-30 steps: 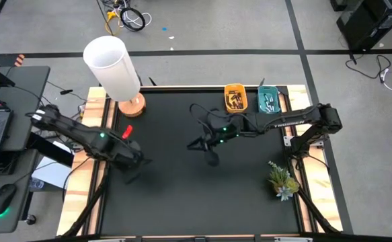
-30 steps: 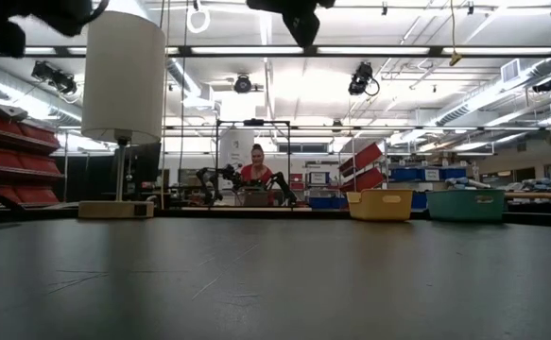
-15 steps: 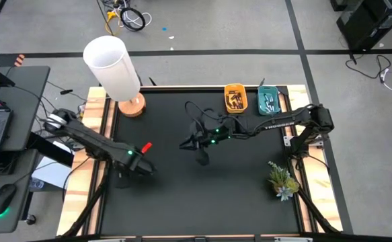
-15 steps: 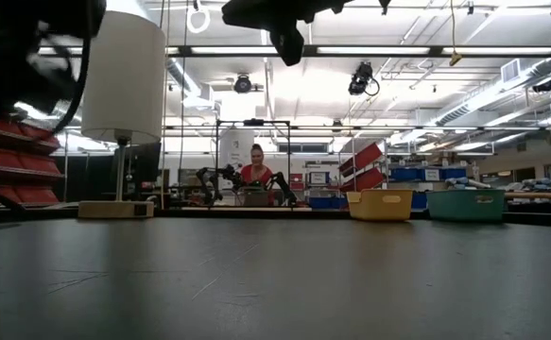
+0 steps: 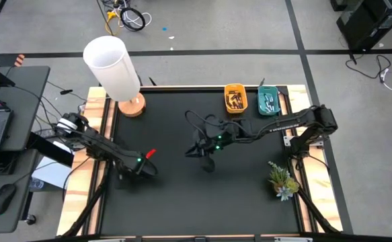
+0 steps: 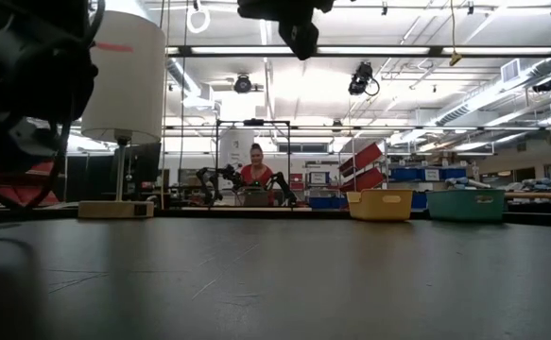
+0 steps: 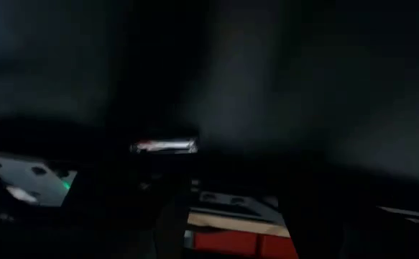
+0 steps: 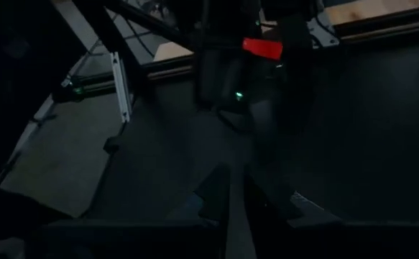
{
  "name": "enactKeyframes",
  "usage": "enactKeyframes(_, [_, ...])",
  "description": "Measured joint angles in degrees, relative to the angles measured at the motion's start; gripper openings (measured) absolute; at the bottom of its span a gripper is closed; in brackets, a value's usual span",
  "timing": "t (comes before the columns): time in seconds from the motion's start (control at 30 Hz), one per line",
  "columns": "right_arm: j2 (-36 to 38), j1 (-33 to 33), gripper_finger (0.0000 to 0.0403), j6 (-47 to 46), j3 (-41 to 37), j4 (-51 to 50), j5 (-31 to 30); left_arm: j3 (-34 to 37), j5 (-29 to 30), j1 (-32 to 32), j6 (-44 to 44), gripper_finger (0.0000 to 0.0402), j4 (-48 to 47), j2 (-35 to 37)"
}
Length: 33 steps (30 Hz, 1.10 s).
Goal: Sort batteries
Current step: Put the silver battery into the blue bin
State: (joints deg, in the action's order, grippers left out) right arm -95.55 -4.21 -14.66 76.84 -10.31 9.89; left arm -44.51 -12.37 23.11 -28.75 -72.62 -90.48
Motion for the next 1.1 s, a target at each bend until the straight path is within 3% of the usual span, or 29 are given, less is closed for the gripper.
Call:
enactKeyframes(0.17, [0.44, -0.21, 0.0050, -0.28, 0.03, -1.28, 0.41, 1.58, 0.67, 0.00, -0.33, 0.0229, -0.74, 0.00])
enactKeyframes(0.33, [0.44, -1.24, 0.0050, -1.07, 0.02, -1.16, 0.44, 2.34, -2.59, -1.34, 0.08, 0.0246, 0.40, -1.49])
enactKeyframes(0.63, [0.44, -2.92, 0.0050, -1.89, 0.02, -2.72, 0.31, 0.83, -1.81, -5.85, 1.29, 0.0248, -0.94, -6.73])
enactKeyframes(1.1, [0.44, -4.87, 0.0050, -3.65, 0.02, -3.58, 0.17, 2.32, 2.89, -6.60, 4.81, 0.0248, -0.63, -18.19])
